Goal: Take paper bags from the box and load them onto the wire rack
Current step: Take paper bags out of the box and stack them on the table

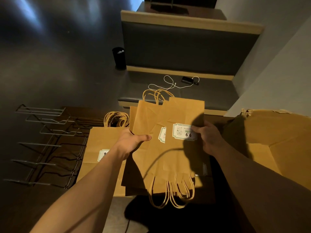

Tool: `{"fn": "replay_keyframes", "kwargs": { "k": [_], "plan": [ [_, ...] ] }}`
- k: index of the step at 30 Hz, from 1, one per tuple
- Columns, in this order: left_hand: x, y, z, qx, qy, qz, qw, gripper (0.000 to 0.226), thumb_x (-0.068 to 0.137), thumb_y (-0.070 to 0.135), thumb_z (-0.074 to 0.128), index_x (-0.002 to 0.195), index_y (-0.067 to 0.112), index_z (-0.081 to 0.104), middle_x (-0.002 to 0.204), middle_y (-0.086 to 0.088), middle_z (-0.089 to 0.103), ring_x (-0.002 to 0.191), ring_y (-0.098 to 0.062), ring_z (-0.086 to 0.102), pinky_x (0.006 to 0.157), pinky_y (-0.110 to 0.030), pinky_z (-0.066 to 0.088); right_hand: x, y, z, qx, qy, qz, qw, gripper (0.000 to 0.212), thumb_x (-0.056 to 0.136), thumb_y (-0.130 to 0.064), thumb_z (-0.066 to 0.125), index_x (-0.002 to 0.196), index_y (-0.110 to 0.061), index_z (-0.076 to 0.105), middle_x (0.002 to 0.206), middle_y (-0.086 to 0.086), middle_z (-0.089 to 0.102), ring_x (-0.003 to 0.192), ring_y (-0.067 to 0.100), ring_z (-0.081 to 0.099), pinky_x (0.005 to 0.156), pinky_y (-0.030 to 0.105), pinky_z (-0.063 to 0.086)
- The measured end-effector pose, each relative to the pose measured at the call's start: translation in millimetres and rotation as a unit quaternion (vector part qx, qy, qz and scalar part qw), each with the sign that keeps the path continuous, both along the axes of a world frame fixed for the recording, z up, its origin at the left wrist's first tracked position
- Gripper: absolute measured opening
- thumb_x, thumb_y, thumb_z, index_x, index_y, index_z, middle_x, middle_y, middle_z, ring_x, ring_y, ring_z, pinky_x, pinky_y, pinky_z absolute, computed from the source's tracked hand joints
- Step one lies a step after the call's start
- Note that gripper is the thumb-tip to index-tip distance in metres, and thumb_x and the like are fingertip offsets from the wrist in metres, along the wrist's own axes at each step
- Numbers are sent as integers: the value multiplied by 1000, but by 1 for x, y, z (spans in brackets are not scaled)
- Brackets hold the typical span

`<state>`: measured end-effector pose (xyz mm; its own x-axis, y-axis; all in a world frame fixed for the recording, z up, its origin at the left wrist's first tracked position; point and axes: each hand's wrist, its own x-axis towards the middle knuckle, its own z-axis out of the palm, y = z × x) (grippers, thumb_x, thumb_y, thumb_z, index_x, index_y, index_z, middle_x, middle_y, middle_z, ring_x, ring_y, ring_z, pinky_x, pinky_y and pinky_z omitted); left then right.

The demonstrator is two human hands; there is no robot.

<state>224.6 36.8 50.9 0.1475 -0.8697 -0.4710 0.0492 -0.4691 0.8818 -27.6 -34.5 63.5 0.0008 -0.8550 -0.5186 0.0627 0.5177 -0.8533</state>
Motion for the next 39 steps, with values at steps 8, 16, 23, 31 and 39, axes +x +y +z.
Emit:
{"fn": "replay_keyframes", "kwargs": {
  "k": [8,16,23,31,39],
  "plan": [
    [1,-9,4,8,-2,-11,1000,35,79,10,79,107,17,60,106,-9,71,98,-28,68,87,-41,55,13,0,2,-74,4,-65,995,26,89,8,57,94,-16,64,91,6,67,87,25,65,60,26,55],
    [1,-5,-5,27,4,-7,1000,34,78,7,79,108,14,66,105,-9,74,95,-28,71,91,-46,56,14,-13,3,-105,128,6,986,20,90,3,55,96,-16,56,100,12,61,91,26,62,70,30,54],
    [21,-5,-6,39,26,59,997,42,77,8,81,114,12,62,104,-9,72,94,-29,70,76,-38,57,-13,-20,1,-25,30,-56,998,36,89,4,59,123,-3,51,113,20,63,98,36,66,80,48,57],
    [-1,-5,-4,25,44,7,999,34,78,4,80,103,19,64,104,-7,73,91,-23,71,73,-34,57,18,-5,0,-27,157,117,980,32,88,9,54,118,-5,56,107,16,65,95,30,66,72,33,57],
    [-1,2,-11,39,43,-9,998,35,76,6,81,105,16,64,104,-8,73,91,-23,71,70,-31,55,29,-5,0,-24,197,160,967,49,85,8,56,131,-6,46,114,15,61,98,28,64,68,32,56]
  ]
}}
